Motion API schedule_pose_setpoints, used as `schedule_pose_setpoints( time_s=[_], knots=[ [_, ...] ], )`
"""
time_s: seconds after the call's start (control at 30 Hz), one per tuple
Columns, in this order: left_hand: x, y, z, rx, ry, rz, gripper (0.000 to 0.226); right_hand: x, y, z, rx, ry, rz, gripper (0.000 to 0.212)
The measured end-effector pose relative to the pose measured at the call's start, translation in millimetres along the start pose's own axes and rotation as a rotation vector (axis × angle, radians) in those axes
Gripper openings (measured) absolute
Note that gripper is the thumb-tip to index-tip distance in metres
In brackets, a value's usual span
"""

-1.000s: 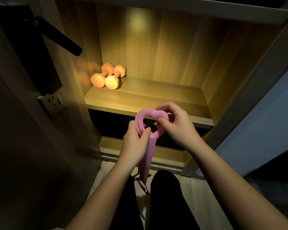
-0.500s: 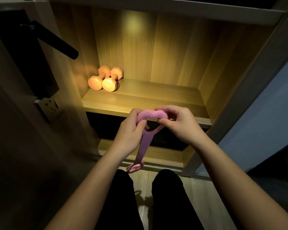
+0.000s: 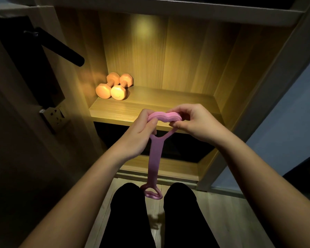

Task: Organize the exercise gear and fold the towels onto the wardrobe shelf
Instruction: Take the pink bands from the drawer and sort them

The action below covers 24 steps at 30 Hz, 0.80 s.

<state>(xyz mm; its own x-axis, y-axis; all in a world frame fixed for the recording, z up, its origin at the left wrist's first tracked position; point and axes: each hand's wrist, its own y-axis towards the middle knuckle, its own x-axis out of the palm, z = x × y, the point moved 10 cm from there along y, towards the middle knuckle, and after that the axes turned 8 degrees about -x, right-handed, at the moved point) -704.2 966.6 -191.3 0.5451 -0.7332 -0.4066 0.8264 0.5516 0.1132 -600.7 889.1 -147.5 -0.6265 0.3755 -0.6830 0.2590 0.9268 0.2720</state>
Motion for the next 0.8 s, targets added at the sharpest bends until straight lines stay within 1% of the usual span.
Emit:
schedule_pose_setpoints(
  time_s=[0.1,0.17,0.3,0.43,0.5,0.6,0.7,0.8],
  knots=[
    [-10,3,10,0.033,0.013,0.099,0.014,-4,3,-4,-0.008,-0.023,-0.066,0.025],
    [-14,6,17,0.050,0.006,0.123,0.012,-7,5,-8,-0.026,-0.055,-0.100,0.024],
    [-20,10,28,0.063,-0.058,0.092,0.013,-21,11,-13,-0.031,-0.137,-0.120,0.023],
    [-23,16,36,0.063,-0.058,0.081,0.010,-19,17,-18,-0.017,-0.201,-0.286,0.027],
    [-24,19,42,0.068,-0.050,0.072,0.013,-19,22,-23,-0.034,-0.236,-0.340,0.029],
    [-24,25,45,0.063,-0.077,0.047,0.019,-21,29,-28,-0.052,-0.273,-0.360,0.029],
    [-24,28,45,0.077,-0.111,0.038,0.023,-21,33,-27,-0.043,-0.237,-0.381,0.027],
    [-22,32,38,0.082,-0.201,0.033,0.025,-28,40,-28,-0.031,-0.183,-0.328,0.021]
  ],
)
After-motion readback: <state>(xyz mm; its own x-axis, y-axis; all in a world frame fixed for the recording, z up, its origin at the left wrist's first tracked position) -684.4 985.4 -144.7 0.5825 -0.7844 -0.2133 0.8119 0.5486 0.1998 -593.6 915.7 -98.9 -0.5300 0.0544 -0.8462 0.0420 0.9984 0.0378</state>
